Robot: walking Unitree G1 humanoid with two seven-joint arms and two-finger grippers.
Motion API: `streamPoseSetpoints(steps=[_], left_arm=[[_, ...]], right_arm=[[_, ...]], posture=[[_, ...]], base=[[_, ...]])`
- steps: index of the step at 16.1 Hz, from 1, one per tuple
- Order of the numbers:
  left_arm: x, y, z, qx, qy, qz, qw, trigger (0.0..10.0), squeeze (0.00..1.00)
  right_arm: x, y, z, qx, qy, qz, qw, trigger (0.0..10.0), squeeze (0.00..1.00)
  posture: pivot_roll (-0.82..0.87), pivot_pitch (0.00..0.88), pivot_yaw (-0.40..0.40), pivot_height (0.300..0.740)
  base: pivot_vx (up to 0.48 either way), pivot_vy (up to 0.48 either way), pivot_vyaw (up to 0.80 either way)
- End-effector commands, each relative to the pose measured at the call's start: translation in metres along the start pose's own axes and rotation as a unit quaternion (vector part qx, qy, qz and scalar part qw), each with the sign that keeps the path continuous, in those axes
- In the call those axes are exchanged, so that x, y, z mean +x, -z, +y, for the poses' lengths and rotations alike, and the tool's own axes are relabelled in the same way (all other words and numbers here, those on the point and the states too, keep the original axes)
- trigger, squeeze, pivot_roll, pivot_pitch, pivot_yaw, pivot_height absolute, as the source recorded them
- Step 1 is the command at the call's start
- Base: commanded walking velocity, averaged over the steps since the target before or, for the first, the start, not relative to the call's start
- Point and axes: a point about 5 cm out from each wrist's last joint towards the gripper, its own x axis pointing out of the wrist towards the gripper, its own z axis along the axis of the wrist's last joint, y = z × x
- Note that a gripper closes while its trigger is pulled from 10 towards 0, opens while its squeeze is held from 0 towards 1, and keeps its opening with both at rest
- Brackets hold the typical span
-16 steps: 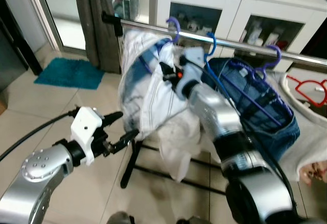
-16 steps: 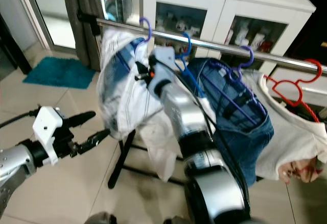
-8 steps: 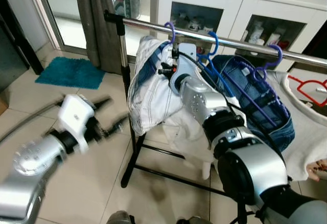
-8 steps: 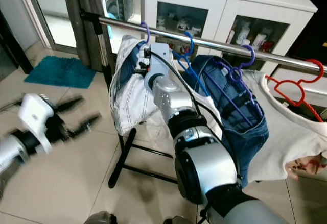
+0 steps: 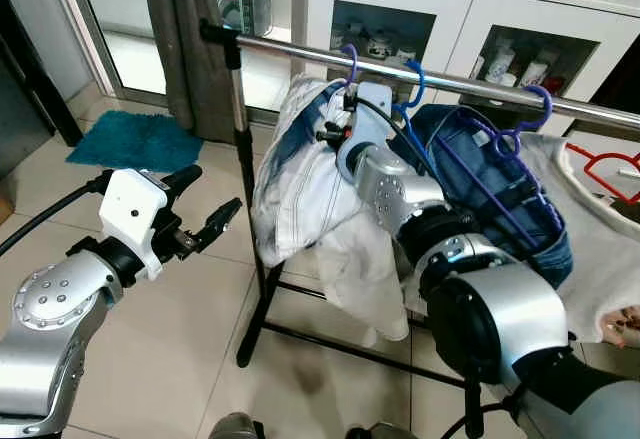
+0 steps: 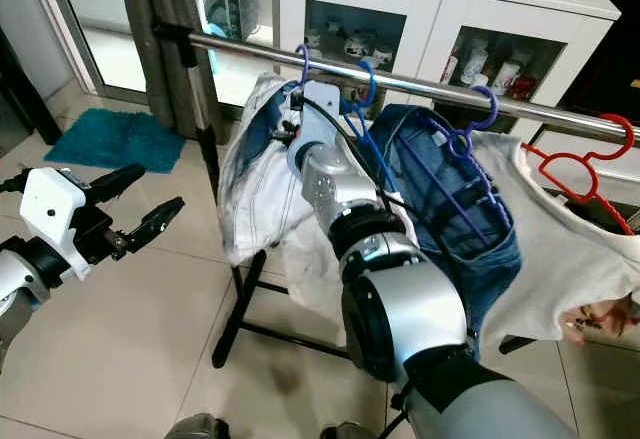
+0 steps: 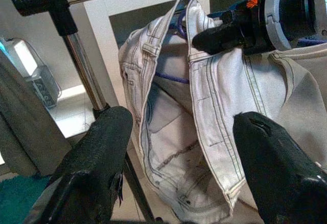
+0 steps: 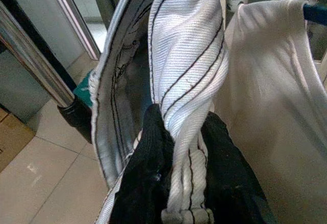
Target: Hang hanger
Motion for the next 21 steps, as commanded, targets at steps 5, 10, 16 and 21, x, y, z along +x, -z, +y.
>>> streamPoseSetpoints(steps=[5,10,16,21], left_arm=[[-0.001,0.001,-0.001,0.007,0.006,0.005,1.0,10.0,0.0],[0.004,0.001,0.004,0.009,-0.019,-0.008,1.0,10.0,0.0],[0.014,-0.001,0.0,-0.027,-0.052,-0.047,0.997,10.0,0.0],[0.019,0.007,-0.009,-0.066,-0.056,-0.04,0.995,10.0,0.0]], right_arm=[[0.001,-0.004,0.022,-0.05,-0.06,-0.004,0.997,10.0,0.0],[0.0,0.0,0.026,-0.03,-0.099,-0.015,0.995,10.0,1.0],[-0.009,-0.007,0.011,-0.026,-0.175,-0.079,0.981,10.0,1.0],[-0.044,-0.013,-0.012,0.07,-0.242,-0.18,0.951,10.0,1.0]], posture=[[0.14,0.076,-0.051,0.74],[0.13,0.061,-0.044,0.74],[0.11,0.02,-0.04,0.74],[0.08,0.0,-0.029,0.74]], base=[[0.0,0.0,0.0],[0.0,0.0,0.0],[0.0,0.0,0.0],[0.0,0.0,0.0]])
